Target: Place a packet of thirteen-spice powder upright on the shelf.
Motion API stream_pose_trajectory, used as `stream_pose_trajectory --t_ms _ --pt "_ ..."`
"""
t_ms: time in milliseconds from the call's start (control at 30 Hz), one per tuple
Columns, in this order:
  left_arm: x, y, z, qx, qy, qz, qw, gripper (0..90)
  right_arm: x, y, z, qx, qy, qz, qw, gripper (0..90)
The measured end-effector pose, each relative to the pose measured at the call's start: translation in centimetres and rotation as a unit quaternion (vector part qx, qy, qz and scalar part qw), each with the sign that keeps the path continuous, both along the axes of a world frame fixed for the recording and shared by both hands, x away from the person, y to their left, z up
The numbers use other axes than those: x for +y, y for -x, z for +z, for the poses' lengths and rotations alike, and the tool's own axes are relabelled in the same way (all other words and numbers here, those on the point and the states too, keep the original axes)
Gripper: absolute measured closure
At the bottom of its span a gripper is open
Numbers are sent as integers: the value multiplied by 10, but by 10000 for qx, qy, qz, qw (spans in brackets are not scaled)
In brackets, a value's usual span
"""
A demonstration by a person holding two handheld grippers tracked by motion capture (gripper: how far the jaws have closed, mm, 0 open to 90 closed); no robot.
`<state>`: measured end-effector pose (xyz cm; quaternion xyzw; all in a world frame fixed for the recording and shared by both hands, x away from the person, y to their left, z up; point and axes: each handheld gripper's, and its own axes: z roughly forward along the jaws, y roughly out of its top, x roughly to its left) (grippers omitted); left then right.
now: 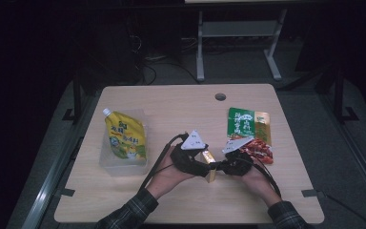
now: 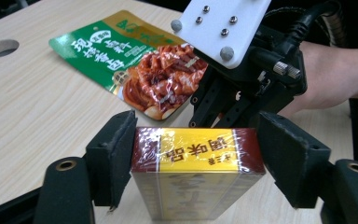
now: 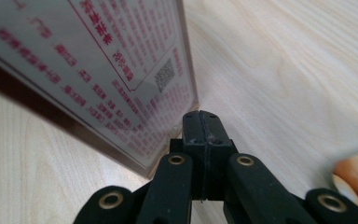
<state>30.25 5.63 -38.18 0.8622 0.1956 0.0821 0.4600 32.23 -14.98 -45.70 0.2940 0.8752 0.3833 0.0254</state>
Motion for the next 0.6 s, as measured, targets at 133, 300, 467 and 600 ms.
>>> stream_pose_trajectory --t_ms 133,300,467,600 --pt "3 2 5 -24 75 -4 10000 255 -7 2 5 -62 -56 -116 9999 889" --pt "18 7 14 -54 103 25 9999 224 -21 15 11 -36 -77 -194 9998 896" --pt "43 15 14 77 41 72 9999 218 -26 35 11 98 -45 -120 9999 898" --pt "62 25 1 212 -131 123 9996 215 -19 49 8 125 22 24 9999 898"
